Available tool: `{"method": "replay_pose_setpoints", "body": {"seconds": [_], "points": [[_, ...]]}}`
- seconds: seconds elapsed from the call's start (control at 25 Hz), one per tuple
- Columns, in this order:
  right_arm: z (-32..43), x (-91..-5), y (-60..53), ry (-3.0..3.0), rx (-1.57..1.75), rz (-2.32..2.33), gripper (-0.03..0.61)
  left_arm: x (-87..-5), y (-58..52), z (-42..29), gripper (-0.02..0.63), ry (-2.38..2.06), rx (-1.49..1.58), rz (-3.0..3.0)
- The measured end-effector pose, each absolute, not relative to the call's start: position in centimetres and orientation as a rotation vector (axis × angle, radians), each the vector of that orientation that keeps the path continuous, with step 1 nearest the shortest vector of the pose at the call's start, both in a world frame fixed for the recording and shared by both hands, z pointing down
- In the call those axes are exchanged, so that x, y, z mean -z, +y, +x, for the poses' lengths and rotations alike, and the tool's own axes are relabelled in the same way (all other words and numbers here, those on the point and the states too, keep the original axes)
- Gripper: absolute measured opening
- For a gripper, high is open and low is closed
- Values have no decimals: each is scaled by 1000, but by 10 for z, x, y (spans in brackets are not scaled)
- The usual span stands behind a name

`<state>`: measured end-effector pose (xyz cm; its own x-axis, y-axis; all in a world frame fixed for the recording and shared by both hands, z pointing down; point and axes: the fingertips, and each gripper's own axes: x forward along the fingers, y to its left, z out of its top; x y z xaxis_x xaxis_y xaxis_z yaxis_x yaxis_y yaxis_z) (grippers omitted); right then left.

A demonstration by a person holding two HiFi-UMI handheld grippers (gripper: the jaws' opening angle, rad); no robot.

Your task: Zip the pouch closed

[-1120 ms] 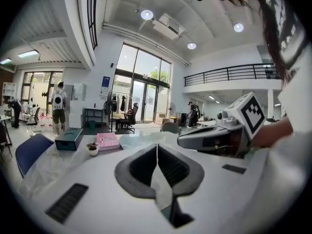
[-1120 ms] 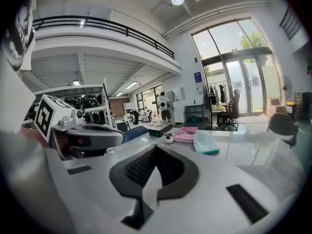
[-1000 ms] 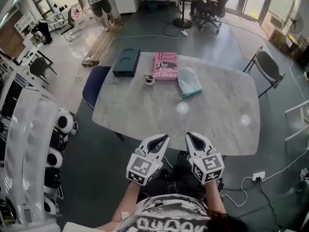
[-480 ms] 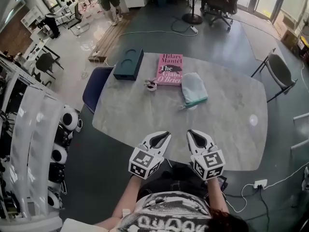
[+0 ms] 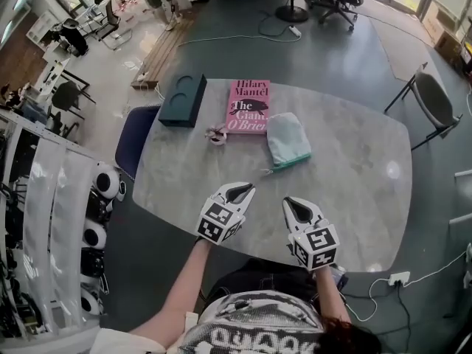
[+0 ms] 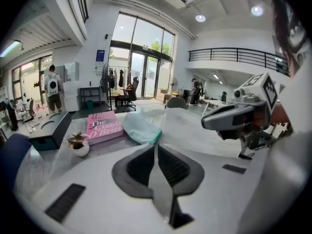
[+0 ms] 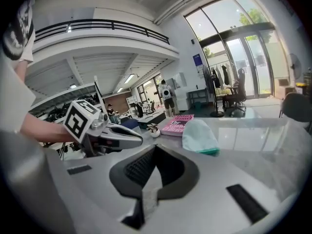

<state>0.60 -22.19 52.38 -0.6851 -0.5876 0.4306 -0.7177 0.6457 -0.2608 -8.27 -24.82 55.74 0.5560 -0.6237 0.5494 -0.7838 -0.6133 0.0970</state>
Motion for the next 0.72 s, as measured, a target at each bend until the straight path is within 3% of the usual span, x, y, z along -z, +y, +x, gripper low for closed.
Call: {"method": "replay_pose_setpoints", "body": {"seconds": [0.56,0.72], "points": [[20,-555,-249,-2532,-658,968,0,-659,-316,-78,19,-828,-1185,2451],[22,-562,-254,-2520,-672,961,0,-676,-320,-76,98,-732,-1220,2429]]}}
